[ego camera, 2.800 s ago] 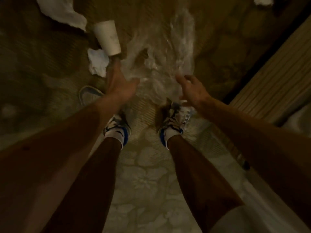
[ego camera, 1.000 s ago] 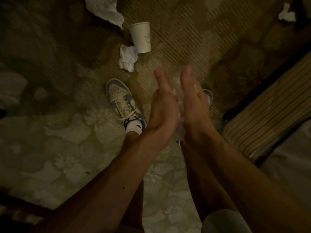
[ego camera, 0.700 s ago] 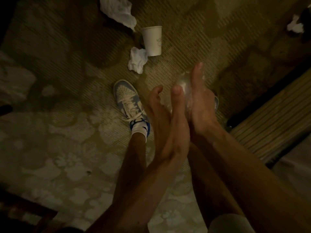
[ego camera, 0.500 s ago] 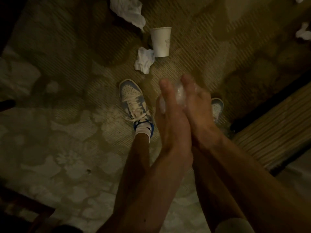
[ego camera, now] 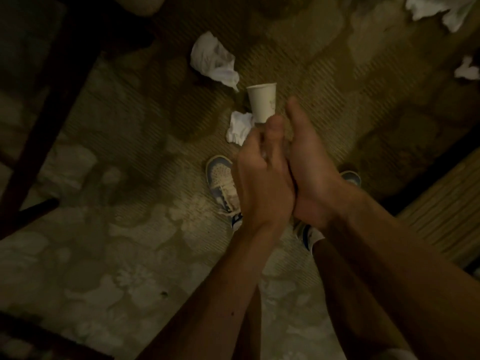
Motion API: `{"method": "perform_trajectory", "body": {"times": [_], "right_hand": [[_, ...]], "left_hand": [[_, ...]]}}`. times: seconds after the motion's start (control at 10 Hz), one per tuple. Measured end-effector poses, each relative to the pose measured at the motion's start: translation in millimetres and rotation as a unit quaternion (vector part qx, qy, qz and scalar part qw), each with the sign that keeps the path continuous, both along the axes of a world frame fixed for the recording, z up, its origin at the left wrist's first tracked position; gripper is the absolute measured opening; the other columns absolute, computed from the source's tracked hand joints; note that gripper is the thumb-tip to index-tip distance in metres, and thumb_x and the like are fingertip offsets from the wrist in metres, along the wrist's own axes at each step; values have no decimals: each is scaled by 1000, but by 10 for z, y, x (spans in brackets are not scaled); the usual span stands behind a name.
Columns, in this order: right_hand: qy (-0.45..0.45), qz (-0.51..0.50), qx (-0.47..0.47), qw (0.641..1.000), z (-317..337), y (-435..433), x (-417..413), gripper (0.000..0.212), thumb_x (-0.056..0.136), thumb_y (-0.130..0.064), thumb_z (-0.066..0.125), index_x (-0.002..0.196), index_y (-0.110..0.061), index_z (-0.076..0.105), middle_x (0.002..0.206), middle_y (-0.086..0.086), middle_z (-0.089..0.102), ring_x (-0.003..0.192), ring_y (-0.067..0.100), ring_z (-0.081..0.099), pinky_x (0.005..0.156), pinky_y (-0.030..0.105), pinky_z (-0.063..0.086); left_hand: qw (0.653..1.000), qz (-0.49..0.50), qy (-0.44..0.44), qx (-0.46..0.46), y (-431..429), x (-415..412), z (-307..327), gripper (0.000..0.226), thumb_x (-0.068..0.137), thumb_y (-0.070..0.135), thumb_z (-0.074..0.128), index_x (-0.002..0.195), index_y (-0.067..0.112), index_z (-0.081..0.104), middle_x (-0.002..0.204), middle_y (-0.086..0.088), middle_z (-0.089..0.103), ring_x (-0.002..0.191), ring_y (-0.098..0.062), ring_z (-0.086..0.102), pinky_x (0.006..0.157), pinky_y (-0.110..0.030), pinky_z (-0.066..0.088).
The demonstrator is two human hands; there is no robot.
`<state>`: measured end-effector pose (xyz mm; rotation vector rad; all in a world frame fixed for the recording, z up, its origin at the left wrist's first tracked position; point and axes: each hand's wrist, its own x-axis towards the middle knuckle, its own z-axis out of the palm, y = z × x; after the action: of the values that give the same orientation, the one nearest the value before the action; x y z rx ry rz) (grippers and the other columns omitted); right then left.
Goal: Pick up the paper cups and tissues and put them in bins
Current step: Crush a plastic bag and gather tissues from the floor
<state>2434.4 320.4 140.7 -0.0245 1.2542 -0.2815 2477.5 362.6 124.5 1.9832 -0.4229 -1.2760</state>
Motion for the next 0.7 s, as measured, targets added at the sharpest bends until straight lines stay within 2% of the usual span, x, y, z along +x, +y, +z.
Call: {"method": "perform_trajectory", "body": {"times": [0.1,0.2,0.3,0.4,0.5,0.6,0.7], "right_hand": [[7,11,12,1000,-76,-16,62,57,96,-60,39,121,-13,60,95,3,69,95,16,66,87,35,53],[17,-5,38,999,-262,-15,70,53,95,-58,44,124,-17,61,109,6,72,102,19,68,89,37,55],[81,6,40,996,-546,25,10,56,93,-58,49,126,-14,58,109,6,72,98,20,70,87,36,56],[246,102,21,964,-871,64,-36,55,88,-65,52,95,-10,59,83,0,65,75,15,65,61,26,52],[388,132,-67,909,-1241,93,-132,46,91,-57,55,97,-12,65,79,5,63,71,18,62,57,26,48],[413,142,-133,890,-1491,21,-181,44,94,-37,58,117,-1,65,67,-3,54,54,8,51,39,12,40],[342,165,-47,924,-1843,-30,-350,52,96,-46,51,115,1,61,64,-4,44,49,5,41,29,8,31]], "left_hand": [[993,-94,-67,19,-33,77,-146,40,100,50,23,112,27,54,94,17,64,96,-1,62,91,-30,49],[955,-223,-191,45,-34,131,-308,56,96,54,13,122,24,52,126,1,57,121,-17,48,101,-36,30],[942,-275,-189,34,-19,208,-499,47,98,49,20,122,24,52,107,15,52,113,-16,48,93,-33,29],[979,-190,-62,23,-50,221,-715,40,97,52,27,117,25,49,109,3,58,104,-13,57,86,-36,49],[985,-98,6,141,-76,343,-1145,49,103,40,36,148,20,32,149,-12,39,130,-8,40,106,-15,30],[963,-93,62,244,-69,562,-1633,62,104,46,30,155,15,15,158,-19,26,144,-35,29,119,-41,25],[957,-84,91,263,-19,704,-2222,61,98,64,15,153,38,13,146,-12,46,125,-38,53,80,-39,58]]}}
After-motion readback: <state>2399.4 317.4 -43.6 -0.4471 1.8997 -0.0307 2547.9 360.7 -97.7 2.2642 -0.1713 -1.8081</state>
